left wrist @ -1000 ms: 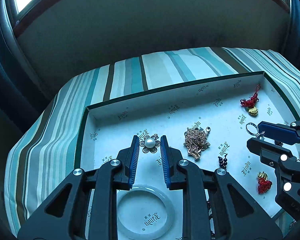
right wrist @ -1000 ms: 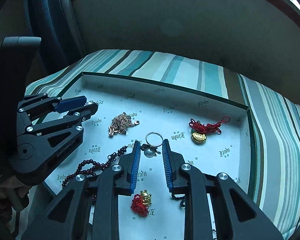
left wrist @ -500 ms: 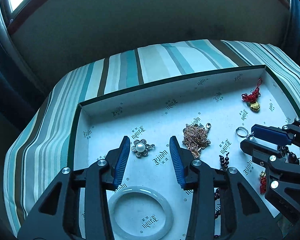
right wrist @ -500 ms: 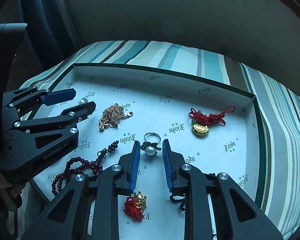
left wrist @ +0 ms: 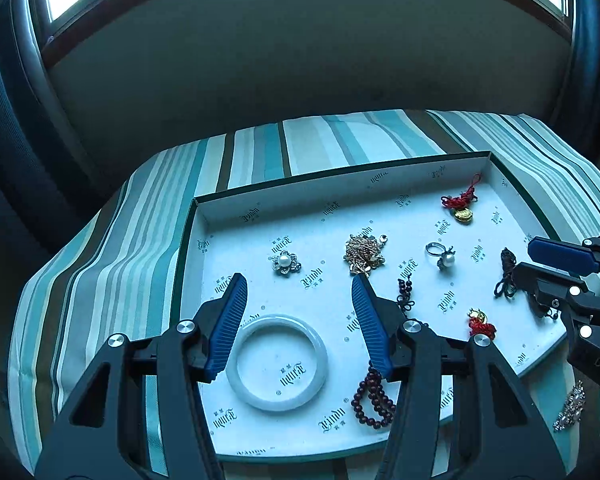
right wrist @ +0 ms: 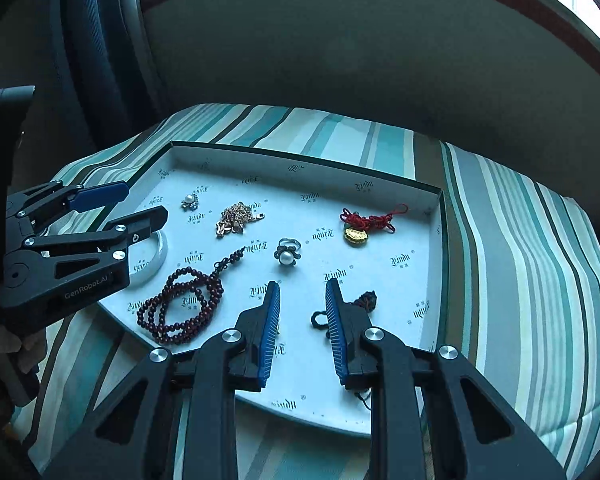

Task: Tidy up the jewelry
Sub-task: 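Open both tools to release the brooch and ring in the tray, then withdraw both tools and grasp the pearl cluster brooch with the right tool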

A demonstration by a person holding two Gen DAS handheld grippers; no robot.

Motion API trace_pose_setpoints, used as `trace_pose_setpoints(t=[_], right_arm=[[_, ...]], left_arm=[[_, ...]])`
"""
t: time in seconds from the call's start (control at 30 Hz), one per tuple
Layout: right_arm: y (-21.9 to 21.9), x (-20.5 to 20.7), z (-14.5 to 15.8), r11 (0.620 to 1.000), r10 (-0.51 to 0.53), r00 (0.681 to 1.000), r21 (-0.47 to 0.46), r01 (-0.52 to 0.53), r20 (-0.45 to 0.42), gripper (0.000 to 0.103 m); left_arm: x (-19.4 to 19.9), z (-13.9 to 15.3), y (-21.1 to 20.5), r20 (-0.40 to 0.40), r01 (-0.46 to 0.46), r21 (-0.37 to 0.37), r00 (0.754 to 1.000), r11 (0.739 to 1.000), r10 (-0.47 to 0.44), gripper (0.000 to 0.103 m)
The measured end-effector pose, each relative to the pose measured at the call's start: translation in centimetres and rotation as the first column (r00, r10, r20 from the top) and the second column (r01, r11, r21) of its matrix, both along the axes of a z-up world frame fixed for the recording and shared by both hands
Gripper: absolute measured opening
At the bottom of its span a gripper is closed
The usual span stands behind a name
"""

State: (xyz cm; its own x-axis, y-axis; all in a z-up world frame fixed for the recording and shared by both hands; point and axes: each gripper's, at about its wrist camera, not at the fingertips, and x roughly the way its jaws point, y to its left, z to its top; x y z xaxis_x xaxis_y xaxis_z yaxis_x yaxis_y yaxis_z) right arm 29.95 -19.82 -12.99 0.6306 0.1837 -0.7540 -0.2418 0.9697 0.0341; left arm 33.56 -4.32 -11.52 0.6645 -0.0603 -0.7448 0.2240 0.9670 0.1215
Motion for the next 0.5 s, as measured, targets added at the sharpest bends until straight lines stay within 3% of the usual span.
trace_pose_setpoints(t=[0.5], right_arm=[[-4.3, -9.9, -1.7, 0.997, -0.072, 0.994, -0.015, 0.07, -0.088, 0.024]], left_arm=[[-9.7, -0.5, -0.3, -0.054, 0.016, -0.02, 0.998, 1.0, -0.017, 0.054]])
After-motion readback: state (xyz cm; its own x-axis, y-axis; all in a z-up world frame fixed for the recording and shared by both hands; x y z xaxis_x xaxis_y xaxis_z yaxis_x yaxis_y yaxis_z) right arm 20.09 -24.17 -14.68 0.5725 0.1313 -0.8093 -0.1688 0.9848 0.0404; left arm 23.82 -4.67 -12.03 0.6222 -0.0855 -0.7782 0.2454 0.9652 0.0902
